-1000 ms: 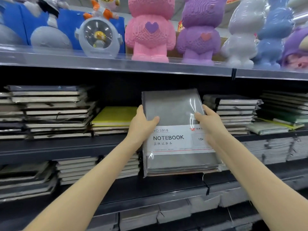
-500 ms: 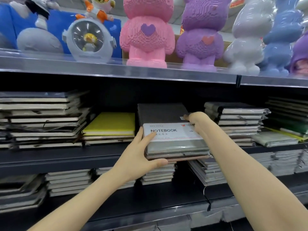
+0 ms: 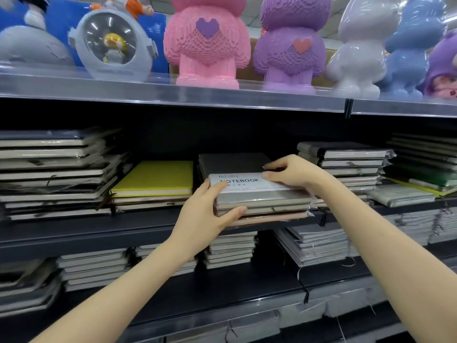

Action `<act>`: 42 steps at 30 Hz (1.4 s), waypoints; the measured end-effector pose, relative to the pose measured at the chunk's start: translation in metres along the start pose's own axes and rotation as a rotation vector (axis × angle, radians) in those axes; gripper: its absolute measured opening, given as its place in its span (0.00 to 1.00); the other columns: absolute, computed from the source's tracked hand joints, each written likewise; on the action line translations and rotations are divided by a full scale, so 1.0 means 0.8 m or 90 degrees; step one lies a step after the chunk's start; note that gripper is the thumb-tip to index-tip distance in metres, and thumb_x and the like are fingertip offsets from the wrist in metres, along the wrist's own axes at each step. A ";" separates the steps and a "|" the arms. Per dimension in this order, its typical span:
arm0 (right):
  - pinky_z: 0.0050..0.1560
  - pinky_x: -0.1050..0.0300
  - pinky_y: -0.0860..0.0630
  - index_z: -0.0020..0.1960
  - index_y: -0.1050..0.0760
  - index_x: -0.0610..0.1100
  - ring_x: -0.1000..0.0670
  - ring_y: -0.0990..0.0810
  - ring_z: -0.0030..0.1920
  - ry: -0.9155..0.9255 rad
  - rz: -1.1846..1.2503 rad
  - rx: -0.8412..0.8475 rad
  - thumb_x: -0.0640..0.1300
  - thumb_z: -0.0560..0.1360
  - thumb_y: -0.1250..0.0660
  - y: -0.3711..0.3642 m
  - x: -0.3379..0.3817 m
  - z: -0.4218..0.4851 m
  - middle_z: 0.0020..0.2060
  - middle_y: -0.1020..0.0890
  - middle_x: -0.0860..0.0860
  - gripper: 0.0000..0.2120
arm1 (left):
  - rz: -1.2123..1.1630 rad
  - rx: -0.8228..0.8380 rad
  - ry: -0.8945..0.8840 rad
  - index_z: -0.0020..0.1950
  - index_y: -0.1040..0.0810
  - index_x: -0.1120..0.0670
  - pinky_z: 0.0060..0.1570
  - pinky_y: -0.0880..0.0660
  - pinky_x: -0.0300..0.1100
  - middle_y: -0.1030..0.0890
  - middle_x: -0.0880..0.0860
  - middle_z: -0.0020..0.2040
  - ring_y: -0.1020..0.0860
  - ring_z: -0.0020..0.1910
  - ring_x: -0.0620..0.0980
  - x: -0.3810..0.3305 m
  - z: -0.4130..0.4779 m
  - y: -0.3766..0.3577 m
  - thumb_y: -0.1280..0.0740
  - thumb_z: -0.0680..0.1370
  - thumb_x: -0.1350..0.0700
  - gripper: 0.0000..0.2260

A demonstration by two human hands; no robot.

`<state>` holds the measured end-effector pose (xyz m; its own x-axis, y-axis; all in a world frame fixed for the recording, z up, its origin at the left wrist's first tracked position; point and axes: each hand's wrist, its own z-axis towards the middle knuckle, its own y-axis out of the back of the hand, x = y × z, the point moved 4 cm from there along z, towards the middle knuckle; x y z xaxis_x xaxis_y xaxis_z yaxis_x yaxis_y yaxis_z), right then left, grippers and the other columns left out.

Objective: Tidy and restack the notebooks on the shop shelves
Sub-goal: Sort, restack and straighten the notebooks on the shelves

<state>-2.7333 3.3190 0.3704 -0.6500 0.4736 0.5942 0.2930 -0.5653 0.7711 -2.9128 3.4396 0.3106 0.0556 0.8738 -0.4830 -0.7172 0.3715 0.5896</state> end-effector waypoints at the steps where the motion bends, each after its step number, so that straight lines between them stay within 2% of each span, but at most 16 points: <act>1: 0.57 0.65 0.33 0.66 0.25 0.49 0.57 0.25 0.59 0.035 -0.002 0.014 0.55 0.75 0.32 0.000 0.003 -0.016 0.63 0.23 0.55 0.22 | -0.004 0.000 -0.001 0.72 0.32 0.50 0.47 0.52 0.11 0.33 0.47 0.71 0.45 0.58 0.29 0.000 0.002 -0.001 0.31 0.73 0.42 0.30; 3: 0.63 0.63 0.34 0.67 0.27 0.55 0.60 0.30 0.65 0.100 -0.005 0.037 0.61 0.72 0.32 -0.003 0.005 -0.051 0.65 0.28 0.59 0.25 | -0.013 0.001 -0.002 0.71 0.32 0.50 0.46 0.51 0.11 0.32 0.47 0.70 0.42 0.58 0.30 0.000 0.004 -0.002 0.31 0.73 0.42 0.29; 5: 0.72 0.53 0.42 0.69 0.30 0.59 0.57 0.38 0.71 0.174 -0.153 0.022 0.69 0.67 0.35 -0.018 0.000 -0.080 0.69 0.32 0.58 0.33 | -0.007 0.005 0.003 0.72 0.32 0.50 0.47 0.52 0.12 0.32 0.47 0.70 0.39 0.64 0.35 0.001 0.005 -0.003 0.31 0.73 0.42 0.30; 6: 0.72 0.50 0.44 0.70 0.32 0.58 0.54 0.37 0.72 0.222 -0.252 -0.023 0.73 0.65 0.38 -0.027 -0.002 -0.088 0.70 0.31 0.55 0.37 | -0.005 0.008 0.011 0.72 0.32 0.50 0.47 0.52 0.12 0.32 0.47 0.70 0.39 0.66 0.38 0.003 0.007 -0.003 0.32 0.73 0.41 0.30; 8: 0.66 0.44 0.35 0.69 0.30 0.54 0.47 0.27 0.65 0.328 -0.401 -0.120 0.72 0.66 0.42 -0.039 -0.004 -0.088 0.64 0.24 0.50 0.37 | -0.002 0.018 0.023 0.72 0.32 0.50 0.49 0.47 0.16 0.30 0.47 0.68 0.36 0.67 0.41 0.006 0.011 -0.003 0.32 0.73 0.40 0.30; 10: 0.55 0.47 0.25 0.66 0.26 0.49 0.44 0.21 0.55 0.367 -0.410 -0.153 0.68 0.68 0.42 -0.040 -0.003 -0.078 0.56 0.19 0.49 0.33 | 0.001 0.028 0.029 0.71 0.31 0.49 0.53 0.41 0.25 0.29 0.46 0.66 0.33 0.64 0.41 0.010 0.021 -0.003 0.33 0.72 0.39 0.30; 12: 0.48 0.51 0.23 0.65 0.25 0.48 0.45 0.19 0.51 0.374 -0.409 -0.151 0.66 0.69 0.41 -0.036 0.001 -0.066 0.53 0.18 0.50 0.31 | -0.012 0.046 0.032 0.71 0.31 0.48 0.59 0.37 0.33 0.29 0.47 0.67 0.32 0.65 0.42 0.019 0.034 -0.002 0.33 0.71 0.36 0.31; 14: 0.47 0.53 0.24 0.67 0.26 0.49 0.46 0.20 0.52 0.367 -0.412 -0.151 0.64 0.70 0.36 -0.032 -0.001 -0.054 0.55 0.19 0.51 0.29 | -0.039 0.084 0.036 0.72 0.34 0.46 0.61 0.38 0.34 0.32 0.47 0.70 0.34 0.64 0.39 0.029 0.042 -0.003 0.34 0.69 0.35 0.34; 17: 0.56 0.54 0.31 0.71 0.32 0.53 0.47 0.25 0.60 0.341 -0.391 -0.127 0.61 0.72 0.33 -0.029 -0.011 -0.034 0.63 0.23 0.53 0.29 | -0.063 0.119 0.036 0.74 0.40 0.44 0.64 0.40 0.35 0.36 0.47 0.73 0.36 0.69 0.42 0.040 0.043 -0.010 0.37 0.66 0.33 0.39; 21: 0.67 0.53 0.39 0.73 0.37 0.58 0.51 0.33 0.69 0.293 -0.376 -0.101 0.62 0.73 0.36 -0.026 -0.022 -0.007 0.70 0.30 0.56 0.30 | -0.061 0.108 0.060 0.76 0.43 0.44 0.66 0.41 0.37 0.40 0.50 0.76 0.39 0.73 0.47 0.052 0.057 -0.031 0.36 0.71 0.37 0.35; 24: 0.69 0.51 0.42 0.73 0.38 0.60 0.52 0.37 0.72 0.266 -0.349 -0.070 0.62 0.73 0.35 -0.024 -0.028 0.008 0.71 0.32 0.57 0.30 | -0.059 0.109 0.067 0.77 0.46 0.45 0.66 0.42 0.38 0.43 0.50 0.77 0.41 0.74 0.48 0.055 0.066 -0.044 0.37 0.74 0.38 0.34; 28: 0.66 0.50 0.40 0.72 0.37 0.60 0.52 0.36 0.71 0.276 -0.356 -0.093 0.64 0.72 0.35 -0.027 -0.032 0.016 0.71 0.32 0.58 0.31 | -0.100 0.125 0.085 0.77 0.49 0.45 0.69 0.43 0.39 0.46 0.49 0.78 0.43 0.75 0.48 0.060 0.070 -0.051 0.37 0.69 0.35 0.40; 31: 0.62 0.50 0.38 0.71 0.35 0.60 0.52 0.33 0.70 0.290 -0.369 -0.128 0.72 0.67 0.45 -0.031 -0.035 0.017 0.69 0.29 0.58 0.35 | -0.087 0.132 0.084 0.77 0.51 0.42 0.70 0.38 0.43 0.43 0.47 0.77 0.40 0.74 0.47 0.064 0.065 -0.051 0.28 0.68 0.38 0.45; 33: 0.60 0.49 0.36 0.70 0.34 0.60 0.51 0.31 0.68 0.308 -0.361 -0.146 0.73 0.65 0.50 -0.033 -0.037 0.017 0.67 0.26 0.57 0.37 | -0.063 0.130 0.074 0.76 0.52 0.41 0.70 0.36 0.44 0.40 0.46 0.76 0.38 0.73 0.47 0.064 0.062 -0.051 0.26 0.65 0.38 0.48; 38: 0.58 0.46 0.33 0.69 0.32 0.58 0.48 0.28 0.66 0.328 -0.362 -0.170 0.72 0.68 0.50 -0.034 -0.042 0.020 0.65 0.24 0.56 0.35 | -0.080 0.106 0.082 0.75 0.50 0.38 0.68 0.34 0.45 0.37 0.47 0.74 0.36 0.71 0.47 0.063 0.060 -0.049 0.26 0.62 0.36 0.49; 42: 0.61 0.46 0.36 0.70 0.34 0.59 0.49 0.31 0.68 0.321 -0.371 -0.156 0.71 0.70 0.45 -0.033 -0.040 0.018 0.67 0.27 0.56 0.32 | -0.133 0.104 0.101 0.76 0.51 0.38 0.70 0.38 0.42 0.41 0.44 0.76 0.40 0.73 0.44 0.055 0.054 -0.047 0.26 0.62 0.37 0.49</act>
<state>-2.7099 3.3289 0.3343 -0.9061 0.4090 -0.1081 -0.3146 -0.4807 0.8185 -2.8533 3.4777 0.2954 0.0719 0.7181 -0.6923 -0.5798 0.5948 0.5568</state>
